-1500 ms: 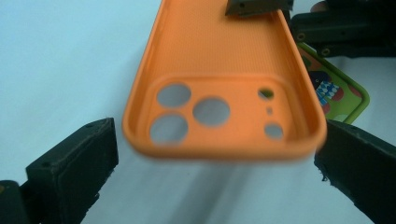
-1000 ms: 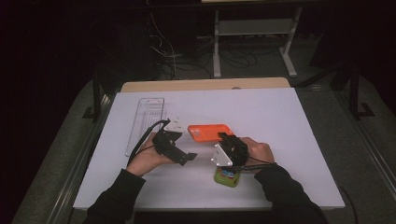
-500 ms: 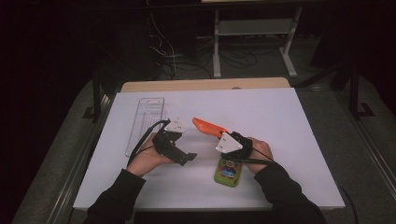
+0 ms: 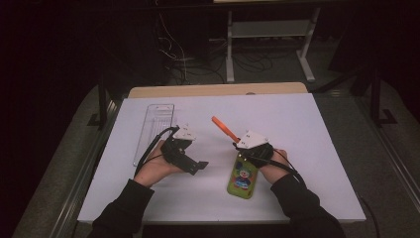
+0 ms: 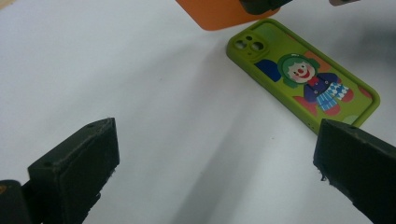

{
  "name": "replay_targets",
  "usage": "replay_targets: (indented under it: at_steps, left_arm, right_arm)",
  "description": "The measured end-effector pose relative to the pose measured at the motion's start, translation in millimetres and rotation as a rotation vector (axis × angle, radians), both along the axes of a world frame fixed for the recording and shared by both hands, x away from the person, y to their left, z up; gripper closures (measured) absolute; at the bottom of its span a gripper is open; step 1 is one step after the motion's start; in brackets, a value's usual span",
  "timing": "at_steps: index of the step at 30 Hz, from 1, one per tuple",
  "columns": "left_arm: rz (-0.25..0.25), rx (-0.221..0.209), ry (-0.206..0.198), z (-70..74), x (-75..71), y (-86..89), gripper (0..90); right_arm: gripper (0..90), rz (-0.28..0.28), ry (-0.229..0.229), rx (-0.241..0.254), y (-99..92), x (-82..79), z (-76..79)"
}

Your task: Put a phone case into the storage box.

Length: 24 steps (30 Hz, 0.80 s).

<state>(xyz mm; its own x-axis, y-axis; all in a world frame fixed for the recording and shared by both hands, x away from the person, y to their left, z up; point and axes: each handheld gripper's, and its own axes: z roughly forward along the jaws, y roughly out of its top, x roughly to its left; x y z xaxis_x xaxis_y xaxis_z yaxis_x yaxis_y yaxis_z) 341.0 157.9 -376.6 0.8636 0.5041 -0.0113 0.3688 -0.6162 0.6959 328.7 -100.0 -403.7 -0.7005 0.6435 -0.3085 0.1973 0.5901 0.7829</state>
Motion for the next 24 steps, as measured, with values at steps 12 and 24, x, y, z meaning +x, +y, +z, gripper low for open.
replay_targets:
  at_steps: [12,24]
  left_arm:
    - [0.023,-0.018,-0.015,1.6,1.1,2.3,0.0]
    - [0.066,-0.083,-0.026,8.8,6.5,6.9,0.0]
  right_arm:
    - [78.4,-0.018,0.173,0.212,-12.5,10.3,3.0]
    - [78.4,-0.036,0.273,0.334,-15.4,14.6,-0.4]
